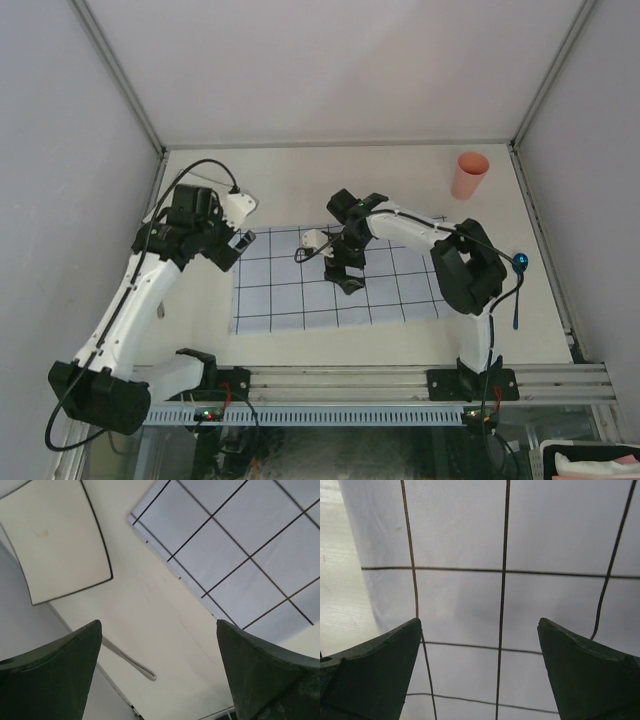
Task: Set the dinner table for one person
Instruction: Flatten out the napkin at the center of the board.
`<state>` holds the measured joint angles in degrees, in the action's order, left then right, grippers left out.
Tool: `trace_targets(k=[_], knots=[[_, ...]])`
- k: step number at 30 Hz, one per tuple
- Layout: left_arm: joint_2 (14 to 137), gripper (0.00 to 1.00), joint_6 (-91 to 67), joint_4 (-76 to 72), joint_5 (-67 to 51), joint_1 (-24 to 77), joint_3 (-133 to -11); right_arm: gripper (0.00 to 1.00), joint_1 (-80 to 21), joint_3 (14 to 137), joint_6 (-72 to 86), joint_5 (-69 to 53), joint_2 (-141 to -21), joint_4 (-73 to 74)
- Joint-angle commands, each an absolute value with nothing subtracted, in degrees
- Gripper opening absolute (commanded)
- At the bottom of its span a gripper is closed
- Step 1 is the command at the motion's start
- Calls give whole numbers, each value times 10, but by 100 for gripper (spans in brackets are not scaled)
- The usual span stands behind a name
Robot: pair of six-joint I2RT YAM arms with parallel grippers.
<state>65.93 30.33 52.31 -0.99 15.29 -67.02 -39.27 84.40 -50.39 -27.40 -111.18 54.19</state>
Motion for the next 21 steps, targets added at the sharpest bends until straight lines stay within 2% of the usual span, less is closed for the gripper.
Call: trace_targets(k=[1, 12, 21], knots=[[586, 100, 291, 489, 15, 119, -632, 100, -444, 903, -502, -275, -1148, 535], [463, 100, 265, 438, 25, 78, -532, 100, -517, 937, -491, -261, -1215, 503], [443, 100, 257, 446, 23, 78, -496, 100, -524, 949, -463, -233, -1266, 449]])
